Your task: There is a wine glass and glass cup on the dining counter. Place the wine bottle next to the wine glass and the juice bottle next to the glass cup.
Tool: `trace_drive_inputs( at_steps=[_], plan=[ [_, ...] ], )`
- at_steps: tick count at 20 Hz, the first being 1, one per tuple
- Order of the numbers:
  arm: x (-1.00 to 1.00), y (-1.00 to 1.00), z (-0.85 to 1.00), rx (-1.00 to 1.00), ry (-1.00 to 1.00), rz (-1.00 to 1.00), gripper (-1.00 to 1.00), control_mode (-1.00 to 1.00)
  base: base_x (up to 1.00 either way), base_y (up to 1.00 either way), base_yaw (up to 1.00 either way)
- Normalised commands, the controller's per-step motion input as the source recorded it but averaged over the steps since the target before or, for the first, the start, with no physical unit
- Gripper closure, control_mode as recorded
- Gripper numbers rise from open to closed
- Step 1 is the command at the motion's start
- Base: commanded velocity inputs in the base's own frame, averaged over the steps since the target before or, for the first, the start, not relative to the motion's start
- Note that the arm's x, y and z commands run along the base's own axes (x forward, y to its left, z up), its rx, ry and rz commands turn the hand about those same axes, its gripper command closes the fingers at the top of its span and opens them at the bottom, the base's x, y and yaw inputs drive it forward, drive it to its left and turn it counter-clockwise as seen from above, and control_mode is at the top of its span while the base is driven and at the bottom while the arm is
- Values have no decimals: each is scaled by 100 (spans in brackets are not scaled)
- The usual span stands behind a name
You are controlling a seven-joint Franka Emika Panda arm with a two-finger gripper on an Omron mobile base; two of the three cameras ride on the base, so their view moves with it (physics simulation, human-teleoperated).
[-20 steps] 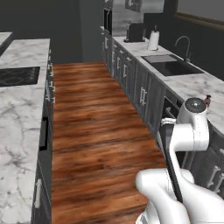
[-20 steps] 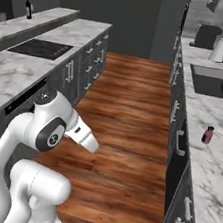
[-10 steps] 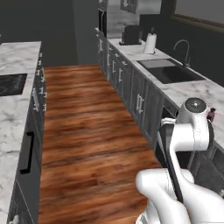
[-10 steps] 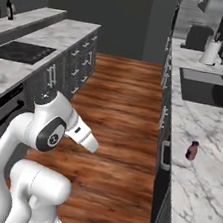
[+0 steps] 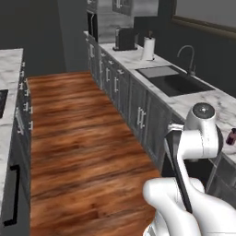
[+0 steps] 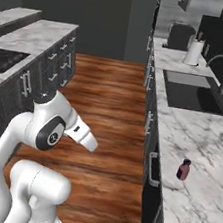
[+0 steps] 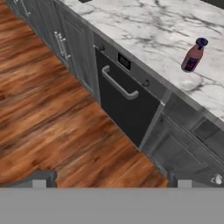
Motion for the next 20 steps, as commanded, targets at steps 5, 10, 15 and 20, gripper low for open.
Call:
trace_drive_inputs(
  at_steps=[5,10,15,20],
  plan=[
    [0,0,0,0,0,0,-100,100,47,-5,-44],
    [0,0,0,0,0,0,-100,100,46,-4,-46],
    [0,0,0,0,0,0,-100,100,53,-8,-37],
    [0,0,0,0,0,0,-100,100,55,-16,-31]
  ],
)
